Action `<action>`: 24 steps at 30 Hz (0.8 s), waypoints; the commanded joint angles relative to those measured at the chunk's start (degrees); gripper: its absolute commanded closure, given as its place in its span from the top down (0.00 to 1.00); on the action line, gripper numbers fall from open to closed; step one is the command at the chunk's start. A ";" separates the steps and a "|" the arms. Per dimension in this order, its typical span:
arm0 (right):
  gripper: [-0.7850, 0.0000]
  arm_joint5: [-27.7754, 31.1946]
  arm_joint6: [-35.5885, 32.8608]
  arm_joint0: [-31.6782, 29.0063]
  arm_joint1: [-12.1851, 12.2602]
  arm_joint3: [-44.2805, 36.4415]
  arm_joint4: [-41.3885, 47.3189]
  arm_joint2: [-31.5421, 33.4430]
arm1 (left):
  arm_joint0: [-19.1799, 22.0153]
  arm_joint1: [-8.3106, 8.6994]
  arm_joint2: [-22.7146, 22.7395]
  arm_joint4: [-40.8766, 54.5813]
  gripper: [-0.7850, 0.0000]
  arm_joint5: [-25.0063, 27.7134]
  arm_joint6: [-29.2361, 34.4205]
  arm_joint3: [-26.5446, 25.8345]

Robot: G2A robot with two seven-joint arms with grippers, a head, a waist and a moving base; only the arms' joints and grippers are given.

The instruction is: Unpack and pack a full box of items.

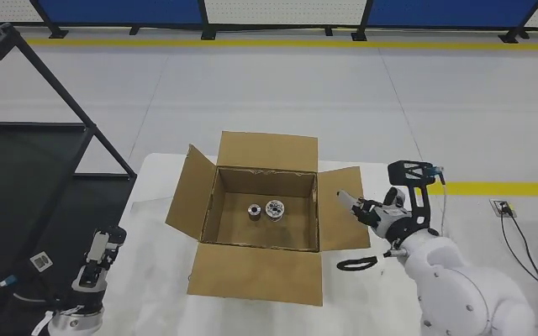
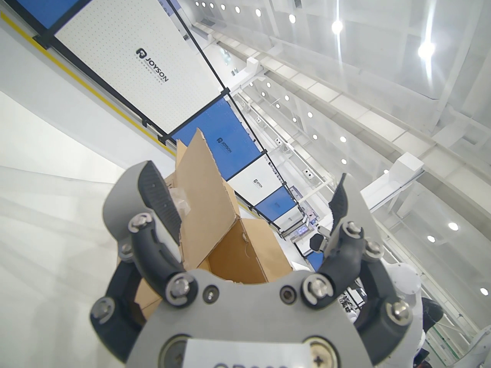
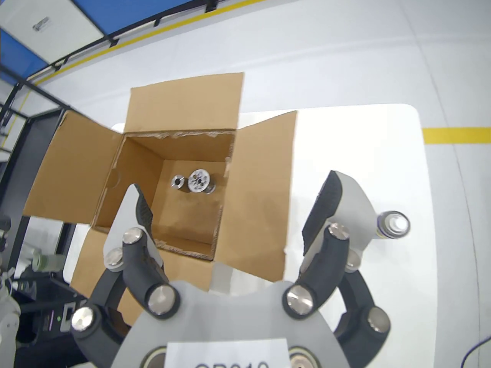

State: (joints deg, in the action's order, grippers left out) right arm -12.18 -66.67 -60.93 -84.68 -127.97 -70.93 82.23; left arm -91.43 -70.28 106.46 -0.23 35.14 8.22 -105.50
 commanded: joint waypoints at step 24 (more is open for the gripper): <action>1.00 -3.96 1.36 19.67 -3.73 35.04 -7.66 -25.15 | -1.79 -0.11 1.48 -0.03 1.00 0.01 -0.28 -1.31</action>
State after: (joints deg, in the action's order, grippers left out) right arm -16.14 -65.29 -41.26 -88.41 -92.93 -78.61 57.07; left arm -93.22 -70.39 107.94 -0.27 35.15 7.95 -106.81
